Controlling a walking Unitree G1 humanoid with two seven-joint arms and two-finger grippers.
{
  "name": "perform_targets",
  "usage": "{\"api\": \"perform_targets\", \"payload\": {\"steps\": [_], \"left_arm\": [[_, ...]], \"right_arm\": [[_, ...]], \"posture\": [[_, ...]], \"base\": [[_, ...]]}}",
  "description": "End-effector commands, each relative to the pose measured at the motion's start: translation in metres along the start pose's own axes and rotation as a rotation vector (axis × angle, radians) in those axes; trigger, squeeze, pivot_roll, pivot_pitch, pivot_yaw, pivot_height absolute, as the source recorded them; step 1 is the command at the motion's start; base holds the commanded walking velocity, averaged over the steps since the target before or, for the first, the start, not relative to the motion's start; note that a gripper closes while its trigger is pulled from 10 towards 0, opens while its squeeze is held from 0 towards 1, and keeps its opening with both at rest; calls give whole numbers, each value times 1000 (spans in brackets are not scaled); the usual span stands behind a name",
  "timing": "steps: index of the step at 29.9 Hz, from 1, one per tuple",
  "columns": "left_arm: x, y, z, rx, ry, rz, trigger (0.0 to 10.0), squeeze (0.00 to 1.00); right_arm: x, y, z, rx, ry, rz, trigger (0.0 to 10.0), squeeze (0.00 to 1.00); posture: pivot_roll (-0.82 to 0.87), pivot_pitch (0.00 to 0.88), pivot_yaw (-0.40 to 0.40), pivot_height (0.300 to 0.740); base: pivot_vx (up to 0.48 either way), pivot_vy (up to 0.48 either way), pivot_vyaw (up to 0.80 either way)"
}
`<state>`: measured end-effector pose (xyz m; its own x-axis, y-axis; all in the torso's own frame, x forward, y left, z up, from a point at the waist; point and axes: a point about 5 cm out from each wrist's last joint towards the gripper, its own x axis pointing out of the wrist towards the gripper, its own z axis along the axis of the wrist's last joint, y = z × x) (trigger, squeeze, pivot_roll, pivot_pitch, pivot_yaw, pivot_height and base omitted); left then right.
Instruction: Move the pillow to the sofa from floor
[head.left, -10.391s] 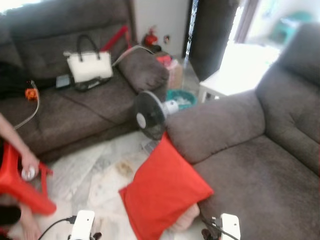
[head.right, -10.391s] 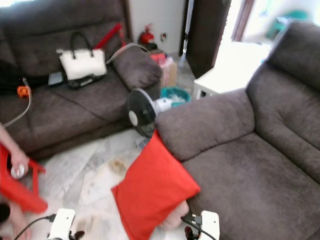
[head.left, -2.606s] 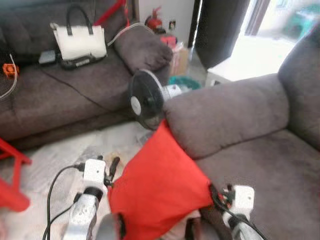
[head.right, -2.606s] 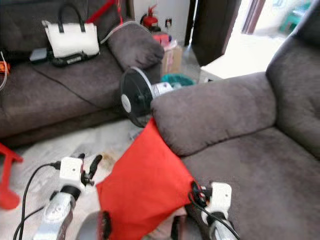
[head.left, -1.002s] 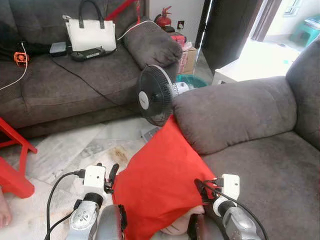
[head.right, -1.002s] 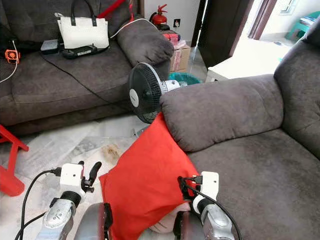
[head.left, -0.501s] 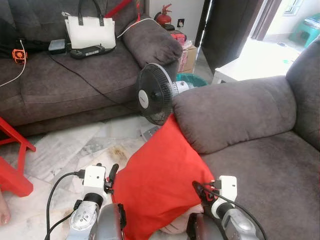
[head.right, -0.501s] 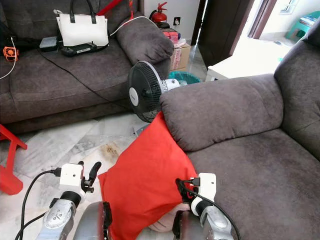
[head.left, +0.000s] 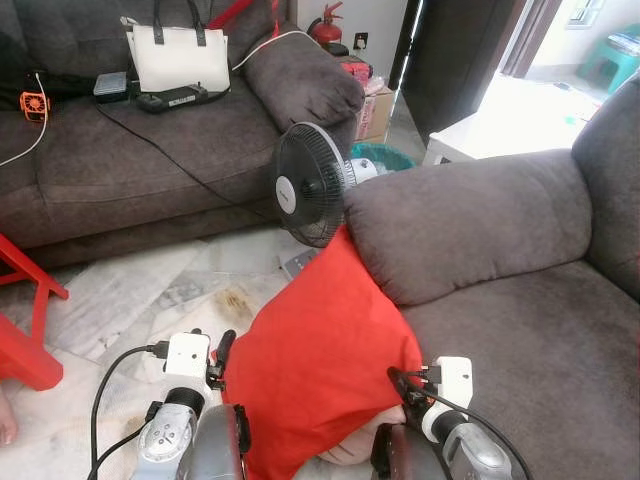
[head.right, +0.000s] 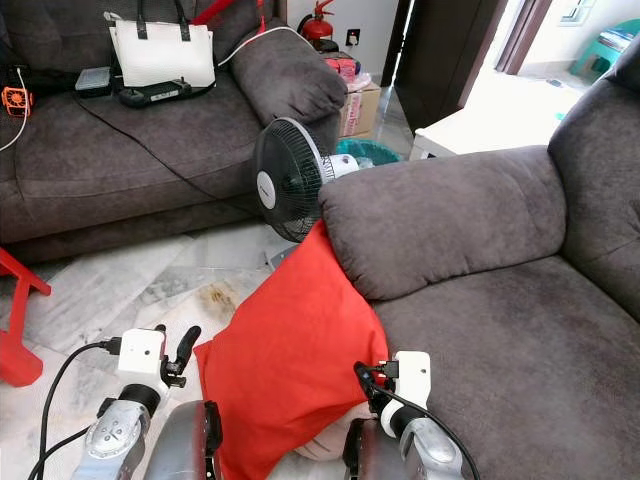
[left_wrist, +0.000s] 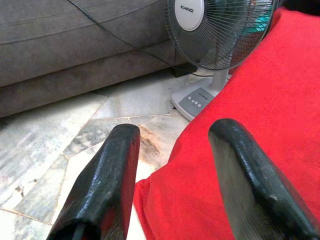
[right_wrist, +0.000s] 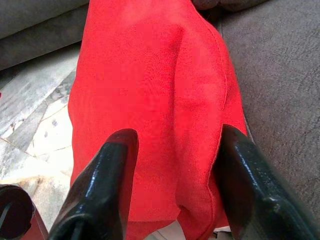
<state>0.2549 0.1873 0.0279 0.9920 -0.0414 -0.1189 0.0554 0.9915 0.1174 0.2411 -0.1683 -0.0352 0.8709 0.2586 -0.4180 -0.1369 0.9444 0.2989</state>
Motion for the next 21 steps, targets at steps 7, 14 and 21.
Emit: {"api": "perform_targets", "payload": {"steps": [7,14,21], "left_arm": [[0,-2,-5,11,20,-8,10000,0],[0,-3,-5,10,20,-10,10000,0],[-2,-3,-5,12,18,-12,10000,0]], "right_arm": [[1,-12,13,-42,-31,-80,10000,0],[4,-15,21,-72,-35,-102,10000,0],[2,-12,13,-86,-14,-73,10000,0]], "posture": [[126,65,-109,571],[131,69,-112,571],[145,71,-110,571]], "base": [[0,0,0],[0,0,0],[0,0,0]]}}
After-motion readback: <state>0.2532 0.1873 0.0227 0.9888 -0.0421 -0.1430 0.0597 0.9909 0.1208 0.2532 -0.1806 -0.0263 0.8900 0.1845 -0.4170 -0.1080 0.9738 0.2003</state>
